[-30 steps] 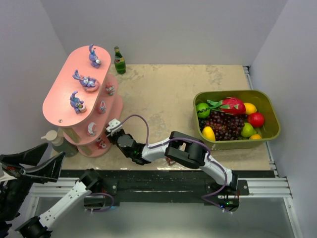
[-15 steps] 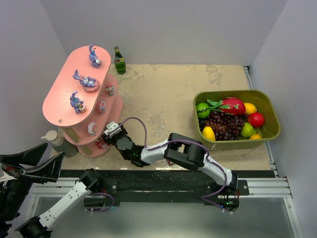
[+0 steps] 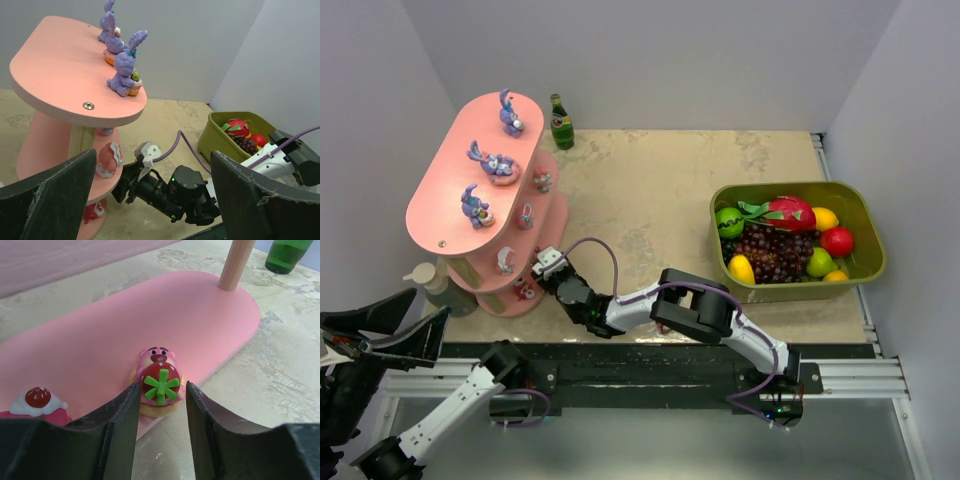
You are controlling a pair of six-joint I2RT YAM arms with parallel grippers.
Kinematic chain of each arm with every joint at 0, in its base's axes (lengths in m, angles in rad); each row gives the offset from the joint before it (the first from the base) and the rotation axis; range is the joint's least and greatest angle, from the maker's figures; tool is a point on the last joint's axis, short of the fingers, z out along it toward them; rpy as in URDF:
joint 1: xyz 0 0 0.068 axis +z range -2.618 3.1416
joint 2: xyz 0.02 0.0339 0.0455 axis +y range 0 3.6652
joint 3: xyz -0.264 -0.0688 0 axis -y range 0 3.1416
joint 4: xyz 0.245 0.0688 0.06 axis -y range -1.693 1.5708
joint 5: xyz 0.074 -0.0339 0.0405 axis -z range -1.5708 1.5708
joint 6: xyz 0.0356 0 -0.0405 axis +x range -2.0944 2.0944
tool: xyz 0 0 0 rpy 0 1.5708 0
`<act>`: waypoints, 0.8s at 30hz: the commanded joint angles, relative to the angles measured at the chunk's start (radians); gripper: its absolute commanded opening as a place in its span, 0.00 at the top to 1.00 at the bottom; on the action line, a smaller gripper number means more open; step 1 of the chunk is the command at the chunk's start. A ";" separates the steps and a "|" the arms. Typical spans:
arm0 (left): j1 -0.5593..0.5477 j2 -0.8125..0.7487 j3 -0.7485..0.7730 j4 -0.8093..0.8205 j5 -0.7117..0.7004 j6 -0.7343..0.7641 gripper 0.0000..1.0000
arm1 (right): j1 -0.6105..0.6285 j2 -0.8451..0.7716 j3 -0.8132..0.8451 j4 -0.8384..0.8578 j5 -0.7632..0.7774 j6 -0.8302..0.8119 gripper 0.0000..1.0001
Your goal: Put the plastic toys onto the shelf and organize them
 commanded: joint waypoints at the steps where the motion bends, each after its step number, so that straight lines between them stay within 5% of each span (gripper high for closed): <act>1: 0.003 0.007 0.014 0.013 0.001 0.006 0.00 | 0.005 -0.029 0.003 0.073 0.041 -0.004 0.57; 24: 0.003 0.010 0.008 0.017 -0.013 0.014 0.01 | -0.038 0.071 0.062 0.175 0.003 -0.071 0.68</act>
